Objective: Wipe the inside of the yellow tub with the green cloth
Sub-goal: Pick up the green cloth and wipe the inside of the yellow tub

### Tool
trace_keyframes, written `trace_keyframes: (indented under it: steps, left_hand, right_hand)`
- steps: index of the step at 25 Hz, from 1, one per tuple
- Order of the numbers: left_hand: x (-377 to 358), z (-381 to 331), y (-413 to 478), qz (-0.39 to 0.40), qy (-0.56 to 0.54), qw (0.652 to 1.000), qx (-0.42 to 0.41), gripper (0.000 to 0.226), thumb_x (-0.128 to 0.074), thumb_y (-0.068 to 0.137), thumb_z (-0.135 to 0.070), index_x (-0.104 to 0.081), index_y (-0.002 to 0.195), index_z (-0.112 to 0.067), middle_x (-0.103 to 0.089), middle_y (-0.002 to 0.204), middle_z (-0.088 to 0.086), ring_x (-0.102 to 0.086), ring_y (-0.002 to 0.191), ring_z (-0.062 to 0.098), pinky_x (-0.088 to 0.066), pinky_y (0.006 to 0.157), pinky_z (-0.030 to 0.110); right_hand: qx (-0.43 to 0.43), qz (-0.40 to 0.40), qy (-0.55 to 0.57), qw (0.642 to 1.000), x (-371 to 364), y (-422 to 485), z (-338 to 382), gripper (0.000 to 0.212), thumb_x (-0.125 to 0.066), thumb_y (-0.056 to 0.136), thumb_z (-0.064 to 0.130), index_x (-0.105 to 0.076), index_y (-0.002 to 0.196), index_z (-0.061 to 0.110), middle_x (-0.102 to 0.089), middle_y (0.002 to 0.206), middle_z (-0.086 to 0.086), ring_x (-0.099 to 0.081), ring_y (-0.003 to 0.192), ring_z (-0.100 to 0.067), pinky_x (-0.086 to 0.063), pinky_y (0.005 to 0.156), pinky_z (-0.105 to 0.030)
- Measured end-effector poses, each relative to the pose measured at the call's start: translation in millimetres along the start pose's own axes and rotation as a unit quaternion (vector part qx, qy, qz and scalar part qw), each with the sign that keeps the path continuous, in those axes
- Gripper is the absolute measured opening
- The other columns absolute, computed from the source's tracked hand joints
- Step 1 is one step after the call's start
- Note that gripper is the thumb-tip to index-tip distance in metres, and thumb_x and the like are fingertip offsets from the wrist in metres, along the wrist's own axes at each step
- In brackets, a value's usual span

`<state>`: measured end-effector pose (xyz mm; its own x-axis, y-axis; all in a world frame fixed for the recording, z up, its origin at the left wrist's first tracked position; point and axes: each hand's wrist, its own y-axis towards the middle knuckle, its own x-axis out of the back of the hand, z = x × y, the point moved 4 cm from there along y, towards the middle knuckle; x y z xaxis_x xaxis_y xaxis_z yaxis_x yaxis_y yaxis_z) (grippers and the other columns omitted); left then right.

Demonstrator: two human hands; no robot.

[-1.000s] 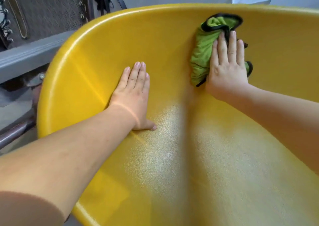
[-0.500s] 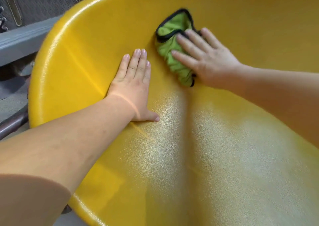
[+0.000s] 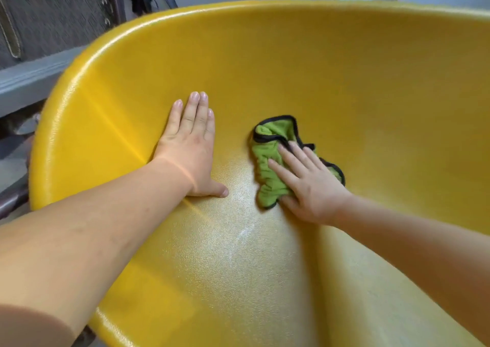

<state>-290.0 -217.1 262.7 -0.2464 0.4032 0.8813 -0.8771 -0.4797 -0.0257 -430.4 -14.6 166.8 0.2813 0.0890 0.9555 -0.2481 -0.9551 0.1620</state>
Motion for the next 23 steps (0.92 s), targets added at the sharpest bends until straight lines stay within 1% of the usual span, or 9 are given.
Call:
trace_keyframes:
  steps: [2, 3, 5, 8, 12, 16, 19, 21, 23]
  left_hand:
    - [-1, -1, -1, -0.003, -0.009, 1.0, 0.015, 0.155, -0.039, 0.056, -0.101, 0.021, 0.155, 0.001, 0.036, 0.158, 0.029, 0.035, 0.147, 0.043, 0.011, 0.122, 0.06]
    - [0, -5, -2, -0.008, -0.018, 1.0, 0.021, 0.15, -0.04, 0.06, -0.099, 0.018, 0.156, 0.0, 0.034, 0.159, 0.029, 0.033, 0.149, 0.043, 0.01, 0.122, 0.06]
    - [5, -20, 0, -0.031, -0.023, 0.999, 0.004, 0.136, -0.042, 0.069, -0.092, 0.011, 0.159, -0.005, 0.03, 0.162, 0.027, 0.026, 0.152, 0.043, 0.006, 0.122, 0.062]
    - [11, -56, 4, -0.041, -0.029, 0.998, -0.043, 0.118, -0.046, 0.08, -0.08, 0.007, 0.162, -0.014, 0.029, 0.164, 0.021, 0.022, 0.154, 0.041, 0.004, 0.121, 0.066]
    - [24, -109, 7, -0.021, -0.11, 0.99, -0.085, 0.107, -0.056, 0.085, -0.063, 0.003, 0.162, -0.017, 0.031, 0.165, 0.016, 0.023, 0.154, 0.039, 0.005, 0.122, 0.065]
    - [43, -180, -15, -0.012, -0.257, 0.945, -0.203, 0.104, -0.055, 0.087, -0.066, -0.001, 0.162, -0.019, 0.027, 0.167, 0.011, 0.021, 0.156, 0.03, 0.003, 0.127, 0.052]
    - [58, -241, -26, 0.012, -0.341, 0.908, -0.244, 0.105, -0.051, 0.087, -0.071, 0.004, 0.162, -0.024, 0.025, 0.169, 0.003, 0.023, 0.155, 0.022, 0.001, 0.128, 0.048]
    - [66, -269, -18, 0.023, -0.361, 0.91, -0.201, 0.108, -0.049, 0.087, -0.074, 0.009, 0.162, -0.022, 0.029, 0.167, 0.005, 0.029, 0.153, 0.027, 0.004, 0.126, 0.048]
    - [72, -293, -11, 0.031, -0.335, 0.928, -0.159, 0.103, -0.046, 0.093, -0.068, 0.016, 0.16, -0.021, 0.035, 0.164, 0.011, 0.034, 0.149, 0.036, 0.007, 0.125, 0.052]
  right_hand:
    - [0.06, 0.036, -0.034, 0.997, 15, 3, -20, 0.072, -0.043, 0.096, 0.049, -0.026, 0.163, 0.028, -0.015, 0.171, -0.012, -0.014, 0.158, -0.035, -0.015, 0.127, -0.053]
    - [0.059, 0.04, -0.068, 0.995, 26, 7, -41, 0.073, -0.047, 0.095, 0.042, -0.023, 0.163, 0.031, -0.012, 0.172, -0.01, -0.012, 0.158, -0.033, -0.012, 0.127, -0.051]
    - [0.003, 0.043, -0.119, 0.992, 54, 7, -97, 0.078, -0.049, 0.091, 0.031, -0.02, 0.163, 0.033, -0.006, 0.173, -0.009, -0.006, 0.159, -0.032, -0.008, 0.128, -0.05]
    - [-0.091, 0.008, -0.143, 0.985, 90, -22, -155, 0.083, -0.061, 0.086, 0.029, -0.028, 0.162, 0.028, -0.012, 0.172, -0.014, -0.011, 0.158, -0.036, -0.015, 0.126, -0.054]
    - [-0.206, -0.011, -0.029, 0.978, 49, -88, -128, 0.083, -0.077, 0.075, 0.037, -0.049, 0.152, 0.023, -0.036, 0.163, -0.019, -0.033, 0.15, -0.044, -0.037, 0.116, -0.057]
    - [-0.16, 0.041, 0.083, 0.983, 23, -123, -76, 0.075, -0.054, 0.083, 0.059, -0.048, 0.153, 0.033, -0.038, 0.164, -0.007, -0.035, 0.152, -0.033, -0.041, 0.115, -0.052]
    - [-0.151, 0.113, 0.148, 0.971, 58, -128, -109, 0.077, -0.059, 0.086, 0.068, -0.045, 0.154, 0.036, -0.029, 0.168, 0.006, -0.03, 0.154, -0.017, -0.041, 0.117, -0.041]
    - [-0.159, 0.027, 0.11, 0.981, 95, -141, -145, 0.065, -0.067, 0.087, 0.057, -0.06, 0.144, 0.027, -0.041, 0.163, -0.005, -0.043, 0.148, -0.026, -0.044, 0.114, -0.047]
    - [-0.197, -0.04, -0.032, 0.979, 129, -162, -194, 0.061, -0.069, 0.084, 0.047, -0.063, 0.139, 0.02, -0.042, 0.161, -0.017, -0.039, 0.149, -0.038, -0.034, 0.119, -0.057]
